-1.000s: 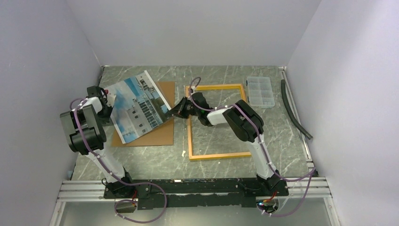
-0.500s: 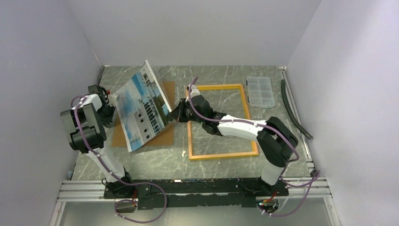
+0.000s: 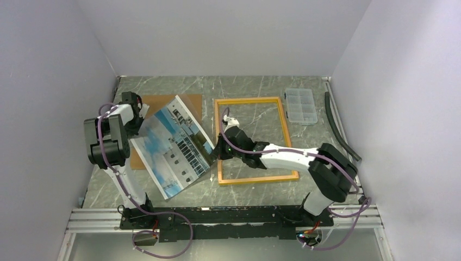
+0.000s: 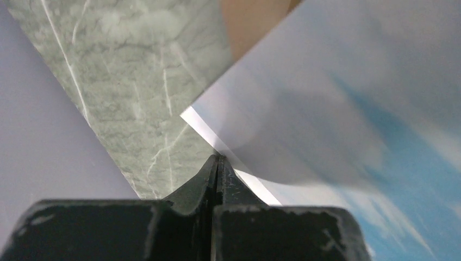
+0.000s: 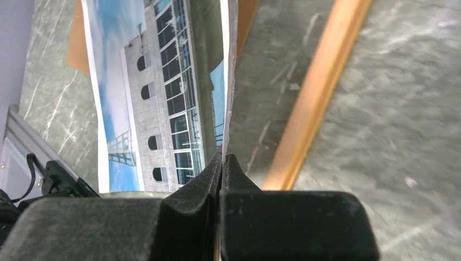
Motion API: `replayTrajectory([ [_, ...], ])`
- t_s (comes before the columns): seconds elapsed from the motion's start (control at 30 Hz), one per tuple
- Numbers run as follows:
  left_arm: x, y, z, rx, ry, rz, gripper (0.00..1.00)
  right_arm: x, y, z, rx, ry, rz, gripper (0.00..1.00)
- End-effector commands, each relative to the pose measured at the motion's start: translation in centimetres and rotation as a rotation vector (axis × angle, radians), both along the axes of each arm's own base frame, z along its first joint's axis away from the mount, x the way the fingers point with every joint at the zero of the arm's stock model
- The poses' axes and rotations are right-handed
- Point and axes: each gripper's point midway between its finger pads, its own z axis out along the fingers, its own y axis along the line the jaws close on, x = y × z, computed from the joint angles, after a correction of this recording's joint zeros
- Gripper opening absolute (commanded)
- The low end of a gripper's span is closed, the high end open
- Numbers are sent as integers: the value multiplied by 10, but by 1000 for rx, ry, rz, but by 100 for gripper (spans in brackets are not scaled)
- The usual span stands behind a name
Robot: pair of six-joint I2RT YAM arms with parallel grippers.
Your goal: Put the photo into the frame
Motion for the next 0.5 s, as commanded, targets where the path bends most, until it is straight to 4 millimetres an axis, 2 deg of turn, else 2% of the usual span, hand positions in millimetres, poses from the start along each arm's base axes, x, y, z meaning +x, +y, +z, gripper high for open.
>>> replayTrajectory([
  [0.0, -7, -41, -38, -116, 54, -44, 3, 10, -43, 17, -45, -77, -174, 0],
  [0.2, 7, -43, -7, -128, -1, -44, 5, 12, -76, -6, -73, -14, -331, 0],
  [0.3, 13, -44, 14, -133, -39, -46, 12, 9, -85, -25, -102, 50, -389, 0],
  [0.37, 14, -46, 22, -145, -50, -54, 17, 5, -79, -33, -89, 86, -371, 1],
  [0.43, 9, -53, 23, -177, -35, -65, 19, 5, -72, -35, -92, 95, -345, 11],
  [0.47, 5, -56, 21, -194, -19, -71, 19, 6, -70, -33, -99, 99, -337, 22],
])
